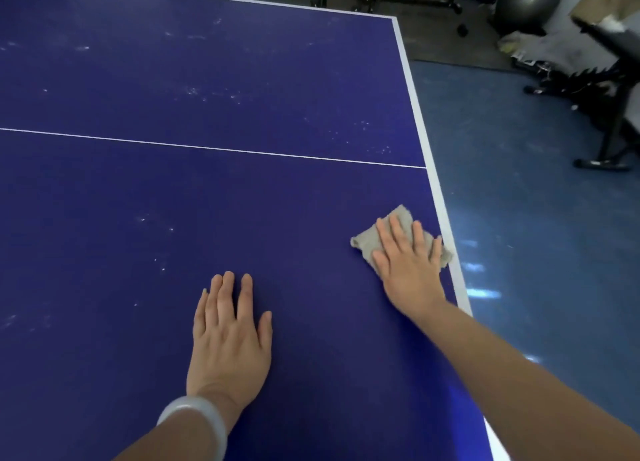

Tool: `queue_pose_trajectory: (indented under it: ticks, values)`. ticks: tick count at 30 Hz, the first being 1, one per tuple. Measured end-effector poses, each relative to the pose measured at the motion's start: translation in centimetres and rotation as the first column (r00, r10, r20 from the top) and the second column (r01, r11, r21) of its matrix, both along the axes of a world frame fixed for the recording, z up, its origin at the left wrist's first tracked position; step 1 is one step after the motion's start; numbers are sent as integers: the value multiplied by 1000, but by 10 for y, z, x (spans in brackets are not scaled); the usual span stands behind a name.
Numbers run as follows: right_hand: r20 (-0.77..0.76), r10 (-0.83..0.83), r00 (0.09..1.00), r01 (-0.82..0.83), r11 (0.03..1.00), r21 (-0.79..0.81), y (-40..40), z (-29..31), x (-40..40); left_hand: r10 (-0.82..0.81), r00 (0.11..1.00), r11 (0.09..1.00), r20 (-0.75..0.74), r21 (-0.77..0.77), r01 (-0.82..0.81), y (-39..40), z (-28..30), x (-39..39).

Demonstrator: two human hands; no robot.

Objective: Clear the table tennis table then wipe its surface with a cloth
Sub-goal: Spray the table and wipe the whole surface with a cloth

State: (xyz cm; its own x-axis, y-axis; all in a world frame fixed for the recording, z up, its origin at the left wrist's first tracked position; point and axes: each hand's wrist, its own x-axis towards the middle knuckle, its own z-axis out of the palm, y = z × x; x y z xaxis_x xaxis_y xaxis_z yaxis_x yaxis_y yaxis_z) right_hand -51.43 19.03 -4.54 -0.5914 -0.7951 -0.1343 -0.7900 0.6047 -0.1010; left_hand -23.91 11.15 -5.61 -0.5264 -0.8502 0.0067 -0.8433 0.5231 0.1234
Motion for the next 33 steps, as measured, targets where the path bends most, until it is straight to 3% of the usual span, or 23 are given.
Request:
queue_pose_trajectory:
  ticks: [5,9,12,19,23,29,31,33]
  values:
    - [-71,23,997,-27,998,-52,117,-2,48,0,999,1000,-35,27,1,2,4,-1]
    - [-55,44,998,-46,998,-48,163,-1,69,-11,999,1000,-46,17,12,1,3,-1]
    - [-23,32,999,-34,998,-54,133,4,38,-7,999,1000,-51,15,8,1,3,-1]
    - [88,-172,981,173,985,-8,24,4,-37,0,998,1000,-55,27,1,1,7,-3]
    - [-94,-40,995,38,999,-28,53,0,30,-1,998,1000,-64,24,2,1,6,-2]
    - [-63,283,957,-286,957,-41,137,-1,119,0,998,1000,-68,17,1,1,5,-1]
    - [-95,277,956,-281,959,-30,156,-1,104,1,998,1000,-66,8,0,1,4,-1]
    - [-100,163,982,-166,986,-25,156,-1,76,0,998,1000,-59,12,0,1,5,-2]
